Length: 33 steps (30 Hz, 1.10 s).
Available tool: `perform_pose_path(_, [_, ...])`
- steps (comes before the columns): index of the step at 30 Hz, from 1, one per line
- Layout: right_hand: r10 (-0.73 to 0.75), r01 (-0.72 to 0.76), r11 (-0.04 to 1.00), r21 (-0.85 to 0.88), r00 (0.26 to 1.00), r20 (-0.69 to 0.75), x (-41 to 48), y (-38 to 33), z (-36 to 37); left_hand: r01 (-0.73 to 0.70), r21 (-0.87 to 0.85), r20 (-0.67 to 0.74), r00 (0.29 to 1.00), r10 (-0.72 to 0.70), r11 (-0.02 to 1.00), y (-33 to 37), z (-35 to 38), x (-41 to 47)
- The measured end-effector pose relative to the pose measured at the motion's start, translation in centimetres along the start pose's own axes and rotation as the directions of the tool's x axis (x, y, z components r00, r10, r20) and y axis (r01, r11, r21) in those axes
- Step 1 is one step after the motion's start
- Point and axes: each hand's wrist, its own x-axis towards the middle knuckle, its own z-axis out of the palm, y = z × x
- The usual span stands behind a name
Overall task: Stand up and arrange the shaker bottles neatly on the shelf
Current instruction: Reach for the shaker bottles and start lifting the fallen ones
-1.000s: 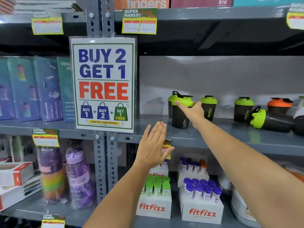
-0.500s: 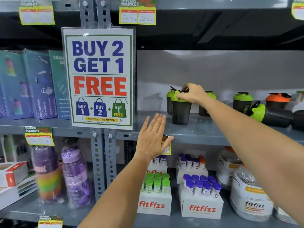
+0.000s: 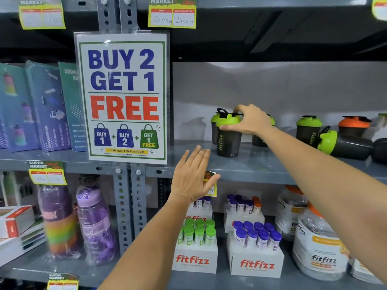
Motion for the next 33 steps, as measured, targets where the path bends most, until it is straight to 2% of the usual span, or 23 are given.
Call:
perform_pose_path(9, [0.032,-0.058,0.936,0.346,0.996,0.081,0.6,1.3,0.6,-0.018,-0.003,0.041,0.999,0.019,1.000,-0.2,-0.1,0.0])
perform_pose_path(13, [-0.012,-0.059,0.921,0.384,0.984,0.179,-0.2,3.3,-0.5,-0.009,-0.012,0.045,0.999,0.009,1.000,0.0,0.0,0.1])
perform_pose_path(15, [-0.003,-0.049,0.928,0.369,0.990,0.140,-0.8,5.7,-2.1,-0.010,-0.011,0.044,0.999,0.010,1.000,0.6,-0.3,0.6])
perform_pose_path(17, [0.039,-0.056,0.945,0.322,0.998,0.057,-1.3,8.7,-4.0,-0.064,-0.018,0.027,0.998,0.065,0.998,2.0,-0.5,1.5])
perform_pose_path(20, [0.086,-0.084,0.992,0.099,0.996,-0.016,-2.1,14.6,-7.0,-0.136,-0.079,-0.015,0.991,0.136,0.988,7.2,-0.3,3.9])
perform_pose_path(25, [0.221,-0.211,0.950,-0.230,0.975,0.021,-3.8,22.3,-10.3,-0.161,-0.135,0.014,0.986,0.164,0.978,15.6,0.8,7.3])
perform_pose_path(29, [0.280,-0.228,0.904,-0.362,0.955,0.099,-5.3,25.4,-11.0,-0.095,-0.096,0.104,0.989,0.105,0.991,17.9,2.0,7.7])
perform_pose_path(33, [0.299,-0.222,0.889,-0.402,0.944,0.140,-5.6,27.3,-10.6,-0.025,-0.057,0.143,0.989,0.033,0.998,18.4,2.9,7.2])
